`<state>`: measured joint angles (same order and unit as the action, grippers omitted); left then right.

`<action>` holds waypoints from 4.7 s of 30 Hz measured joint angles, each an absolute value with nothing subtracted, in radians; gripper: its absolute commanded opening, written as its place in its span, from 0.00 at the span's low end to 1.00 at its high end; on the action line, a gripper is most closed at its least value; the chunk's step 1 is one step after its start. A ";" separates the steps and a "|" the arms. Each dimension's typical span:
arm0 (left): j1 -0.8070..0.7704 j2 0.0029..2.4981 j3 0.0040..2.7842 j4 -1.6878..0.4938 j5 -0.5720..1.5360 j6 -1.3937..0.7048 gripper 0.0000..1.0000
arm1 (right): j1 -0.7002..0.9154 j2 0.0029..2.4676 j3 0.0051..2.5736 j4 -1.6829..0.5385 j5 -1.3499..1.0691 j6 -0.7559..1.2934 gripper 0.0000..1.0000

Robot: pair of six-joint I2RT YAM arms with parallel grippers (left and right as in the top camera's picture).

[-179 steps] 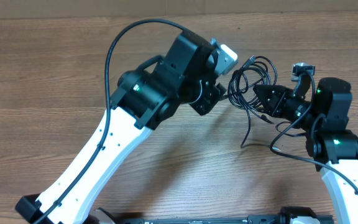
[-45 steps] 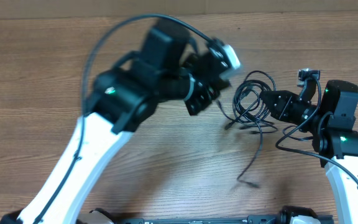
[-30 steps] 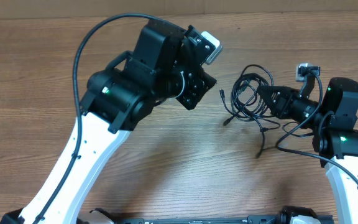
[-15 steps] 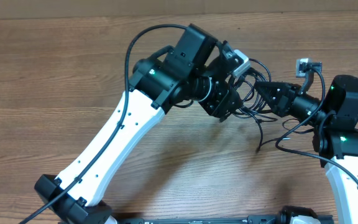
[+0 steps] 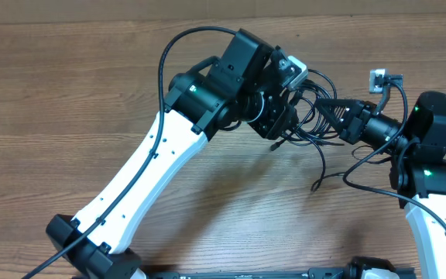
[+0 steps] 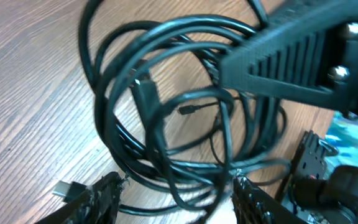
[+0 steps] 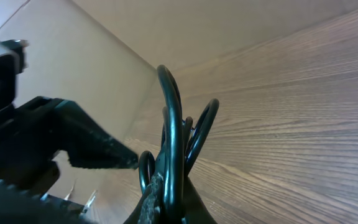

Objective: Untangle cables

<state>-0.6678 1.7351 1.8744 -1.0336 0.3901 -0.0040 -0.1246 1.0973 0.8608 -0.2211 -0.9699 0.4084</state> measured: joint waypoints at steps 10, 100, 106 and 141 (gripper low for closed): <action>-0.668 1.801 1.874 -1.012 0.386 -0.056 0.44 | -0.125 1.097 0.861 -0.217 -0.984 0.415 0.04; -0.659 1.518 1.874 -1.105 0.058 0.134 0.94 | -0.270 1.122 0.861 -0.233 -1.213 0.187 0.04; -0.610 1.520 1.874 -1.106 0.183 0.148 0.95 | -0.270 1.122 0.861 -0.112 -1.404 0.163 0.04; -0.615 1.816 1.874 -0.899 0.595 0.299 0.04 | -0.270 1.122 0.861 -0.094 -1.536 0.165 0.04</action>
